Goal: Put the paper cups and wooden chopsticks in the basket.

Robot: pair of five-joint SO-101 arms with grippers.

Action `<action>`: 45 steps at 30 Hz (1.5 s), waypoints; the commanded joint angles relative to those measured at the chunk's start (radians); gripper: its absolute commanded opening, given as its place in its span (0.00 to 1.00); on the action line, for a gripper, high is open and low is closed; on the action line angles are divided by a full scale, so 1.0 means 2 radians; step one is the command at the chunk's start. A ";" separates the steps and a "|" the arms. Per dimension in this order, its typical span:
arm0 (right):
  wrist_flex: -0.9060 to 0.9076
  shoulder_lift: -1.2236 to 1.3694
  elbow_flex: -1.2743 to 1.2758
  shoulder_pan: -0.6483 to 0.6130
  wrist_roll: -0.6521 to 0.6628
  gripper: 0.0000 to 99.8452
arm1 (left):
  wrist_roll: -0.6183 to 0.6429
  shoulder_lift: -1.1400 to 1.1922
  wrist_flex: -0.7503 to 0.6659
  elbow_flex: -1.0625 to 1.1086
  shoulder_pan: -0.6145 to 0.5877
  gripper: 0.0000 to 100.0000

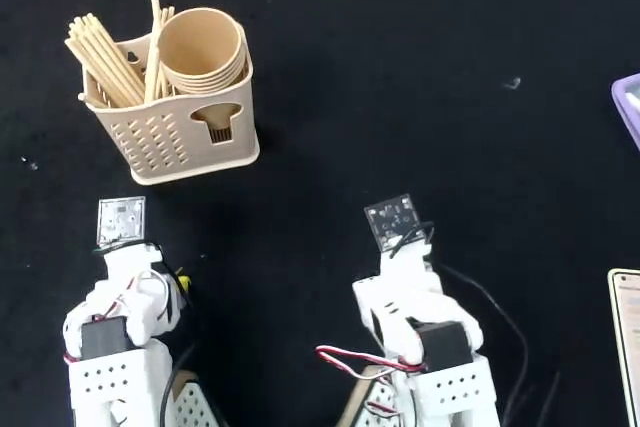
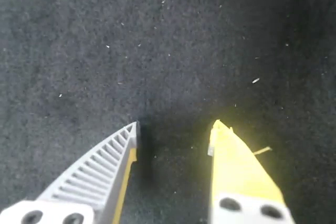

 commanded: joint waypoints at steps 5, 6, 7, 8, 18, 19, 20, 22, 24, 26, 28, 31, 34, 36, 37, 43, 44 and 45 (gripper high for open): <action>0.004 -0.049 0.000 0.008 -0.002 0.01 | -0.002 0.001 -0.006 0.005 -0.005 0.22; 0.004 -0.049 0.000 0.008 -0.002 0.01 | -0.002 0.001 -0.006 0.005 -0.005 0.22; 0.004 -0.049 0.000 0.008 -0.002 0.01 | -0.002 0.001 -0.005 0.005 -0.005 0.22; 0.004 -0.049 0.000 0.008 -0.002 0.01 | 0.000 0.001 -0.004 0.005 -0.005 0.22; 0.004 -0.049 0.000 0.008 -0.002 0.01 | 0.001 0.001 0.003 0.003 -0.005 0.22; 0.004 -0.049 0.000 0.008 -0.002 0.01 | 0.001 0.001 0.003 0.003 -0.007 0.22; 0.004 -0.049 0.000 0.008 -0.002 0.01 | 0.001 0.001 0.002 0.003 -0.008 0.22; 0.004 -0.049 0.000 0.008 -0.002 0.01 | 0.001 0.001 0.002 0.003 -0.008 0.22; 0.004 -0.049 0.000 0.008 -0.002 0.01 | -0.001 0.001 0.002 0.003 -0.007 0.22; 0.004 -0.049 0.000 0.008 -0.002 0.01 | -0.001 0.001 0.002 0.003 -0.007 0.22; 0.004 -0.049 0.000 0.008 -0.002 0.01 | -0.002 0.001 0.002 0.003 -0.007 0.22; 0.004 -0.049 0.000 0.008 -0.002 0.01 | -0.002 0.001 0.002 0.003 -0.007 0.22; 0.004 -0.049 0.000 0.008 -0.002 0.01 | -0.002 0.001 0.002 0.003 -0.007 0.22; 0.004 -0.049 0.000 0.008 -0.002 0.01 | -0.002 0.001 0.002 0.003 -0.007 0.22; 0.004 -0.049 0.000 0.008 -0.002 0.01 | -0.002 0.001 0.002 0.003 -0.007 0.22; 0.004 -0.049 0.000 0.008 -0.002 0.01 | -0.002 0.001 0.002 0.003 -0.007 0.22; 0.004 -0.049 0.000 0.008 -0.002 0.01 | -0.002 0.001 0.002 0.003 -0.007 0.22; 0.004 -0.049 0.000 0.008 -0.002 0.01 | -0.002 0.001 0.002 0.003 -0.007 0.22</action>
